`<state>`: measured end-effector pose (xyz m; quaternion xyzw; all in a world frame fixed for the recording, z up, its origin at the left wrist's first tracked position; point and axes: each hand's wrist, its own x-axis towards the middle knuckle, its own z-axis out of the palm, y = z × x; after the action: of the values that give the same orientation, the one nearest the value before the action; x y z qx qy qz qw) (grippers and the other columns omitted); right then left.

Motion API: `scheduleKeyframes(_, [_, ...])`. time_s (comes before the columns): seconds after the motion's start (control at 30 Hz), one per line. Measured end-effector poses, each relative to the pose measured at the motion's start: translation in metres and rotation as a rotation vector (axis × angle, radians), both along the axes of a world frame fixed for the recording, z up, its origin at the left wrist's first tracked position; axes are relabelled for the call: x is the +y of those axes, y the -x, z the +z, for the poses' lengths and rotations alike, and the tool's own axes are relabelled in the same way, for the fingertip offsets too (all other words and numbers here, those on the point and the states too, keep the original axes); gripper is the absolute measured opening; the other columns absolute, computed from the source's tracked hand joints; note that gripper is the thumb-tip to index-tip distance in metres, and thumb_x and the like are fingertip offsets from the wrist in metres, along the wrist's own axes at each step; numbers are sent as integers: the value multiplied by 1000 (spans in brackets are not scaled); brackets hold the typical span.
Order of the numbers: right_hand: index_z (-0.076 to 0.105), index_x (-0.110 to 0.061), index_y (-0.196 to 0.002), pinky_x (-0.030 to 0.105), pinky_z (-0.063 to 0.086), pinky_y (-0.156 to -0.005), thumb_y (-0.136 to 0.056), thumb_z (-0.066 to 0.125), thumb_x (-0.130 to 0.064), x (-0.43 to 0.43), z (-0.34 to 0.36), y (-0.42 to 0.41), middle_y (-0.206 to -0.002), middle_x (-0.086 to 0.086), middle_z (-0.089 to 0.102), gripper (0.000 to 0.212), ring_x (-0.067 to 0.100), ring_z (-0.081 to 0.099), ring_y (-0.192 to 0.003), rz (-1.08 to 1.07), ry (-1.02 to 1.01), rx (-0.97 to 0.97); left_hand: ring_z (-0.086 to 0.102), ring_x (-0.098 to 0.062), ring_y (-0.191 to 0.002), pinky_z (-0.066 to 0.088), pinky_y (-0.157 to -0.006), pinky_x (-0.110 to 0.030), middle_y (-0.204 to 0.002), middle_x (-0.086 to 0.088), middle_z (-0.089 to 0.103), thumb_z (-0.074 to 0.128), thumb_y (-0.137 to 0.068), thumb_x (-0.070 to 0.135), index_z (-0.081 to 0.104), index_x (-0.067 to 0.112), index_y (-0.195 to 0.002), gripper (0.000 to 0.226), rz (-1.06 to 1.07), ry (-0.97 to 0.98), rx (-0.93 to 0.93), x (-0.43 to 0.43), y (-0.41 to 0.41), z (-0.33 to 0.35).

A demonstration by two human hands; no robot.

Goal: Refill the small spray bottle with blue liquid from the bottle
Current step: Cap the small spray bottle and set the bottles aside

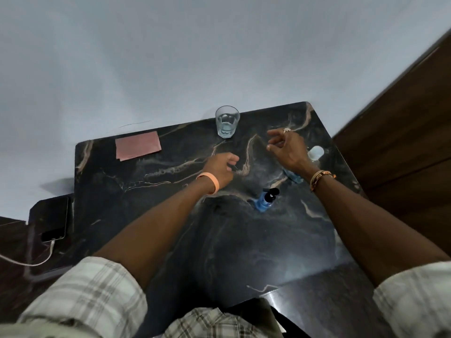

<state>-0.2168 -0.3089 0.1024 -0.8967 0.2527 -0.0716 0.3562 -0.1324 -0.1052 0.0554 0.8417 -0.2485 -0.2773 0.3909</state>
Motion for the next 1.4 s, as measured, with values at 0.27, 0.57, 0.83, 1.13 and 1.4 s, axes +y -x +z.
scheduleKeyframes(0.27, [66,-15,-118,22,56,-78,-83,66,4,5,-21,78,-103,0,68,40,14,66,-95,-27,-39,194,60,-21,-109,51,-96,-35,-128,-7,59,65,-79,-5,55,11,-131,55,-222,-12,131,-4,49,-13])
scheduleKeyframes(0.57, [54,-25,-134,18,55,-66,-68,86,-10,44,-57,119,-118,-2,65,74,6,65,-92,-83,-212,260,48,-28,-128,44,-105,-42,-141,-9,51,58,-81,-7,44,14,-141,65,-328,-76,64,-18,73,-14])
scheduleKeyframes(0.83, [57,-18,-125,10,45,-62,-63,91,-22,74,-80,124,-104,-12,63,71,-3,60,-83,-202,-202,190,61,-28,-108,52,-92,-40,-119,-9,65,58,-81,-2,56,16,-126,48,-323,-97,70,-21,87,-22])
scheduleKeyframes(1.13, [61,-22,-113,7,43,-66,-68,89,-23,89,-89,123,-88,-23,59,53,-7,58,-79,-330,-210,83,62,-30,-104,51,-91,-43,-114,-10,68,56,-81,-1,59,14,-119,41,-270,-90,117,-23,91,-25])
scheduleKeyframes(1.4, [62,-11,-121,37,54,-89,-78,82,-15,99,-97,123,-114,4,68,48,18,64,-104,-402,-271,17,63,-28,-96,51,-81,-34,-107,-9,69,58,-83,1,62,16,-115,35,-264,-100,88,-23,92,-29])
